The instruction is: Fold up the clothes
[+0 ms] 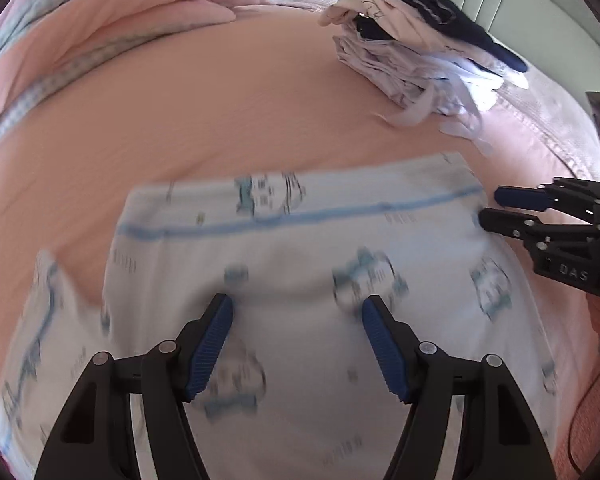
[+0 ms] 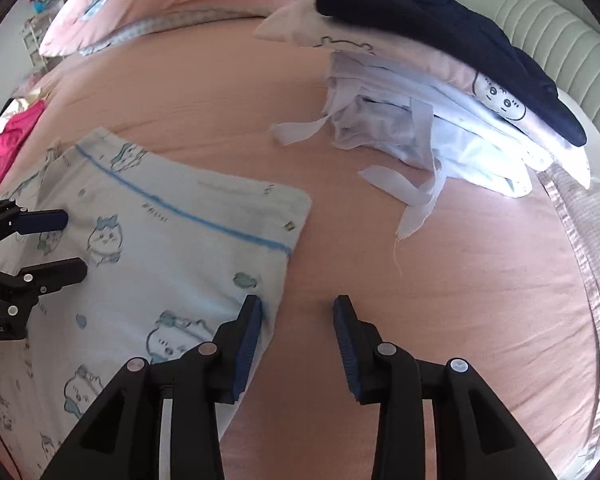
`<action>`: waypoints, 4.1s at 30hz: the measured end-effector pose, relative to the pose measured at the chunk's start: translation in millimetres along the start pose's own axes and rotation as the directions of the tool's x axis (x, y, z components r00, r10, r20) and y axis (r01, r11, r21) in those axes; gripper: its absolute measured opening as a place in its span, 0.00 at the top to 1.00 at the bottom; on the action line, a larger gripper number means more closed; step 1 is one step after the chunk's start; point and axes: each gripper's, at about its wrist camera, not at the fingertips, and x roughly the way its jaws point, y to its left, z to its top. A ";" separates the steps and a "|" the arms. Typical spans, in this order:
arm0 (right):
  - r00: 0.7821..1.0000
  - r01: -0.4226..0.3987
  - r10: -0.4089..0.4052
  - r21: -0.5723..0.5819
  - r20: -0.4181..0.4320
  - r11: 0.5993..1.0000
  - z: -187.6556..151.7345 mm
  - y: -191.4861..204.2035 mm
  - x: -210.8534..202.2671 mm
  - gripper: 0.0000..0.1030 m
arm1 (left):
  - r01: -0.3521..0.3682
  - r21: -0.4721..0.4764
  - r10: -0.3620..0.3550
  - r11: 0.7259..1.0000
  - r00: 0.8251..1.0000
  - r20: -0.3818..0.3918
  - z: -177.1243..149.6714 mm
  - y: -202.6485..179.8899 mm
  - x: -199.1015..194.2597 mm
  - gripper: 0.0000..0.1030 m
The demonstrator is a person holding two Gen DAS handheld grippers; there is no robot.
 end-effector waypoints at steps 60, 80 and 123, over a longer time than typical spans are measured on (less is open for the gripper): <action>0.961 -0.257 0.248 -0.063 -0.121 0.964 -161.6 91.2 -118.8 0.49 | 0.063 0.082 -0.054 0.995 0.992 -0.112 -162.5 -60.8 -116.8 0.28; 0.984 -0.174 0.177 0.079 -0.032 0.982 -122.2 50.7 -81.3 0.50 | 0.028 0.087 -0.019 0.996 0.994 -0.104 -143.2 -77.0 -81.5 0.26; 0.980 -0.184 0.172 -0.114 -0.103 0.976 -153.1 154.6 -116.3 0.61 | -0.174 -0.344 0.166 0.923 0.985 -0.054 -267.0 25.0 -150.5 0.25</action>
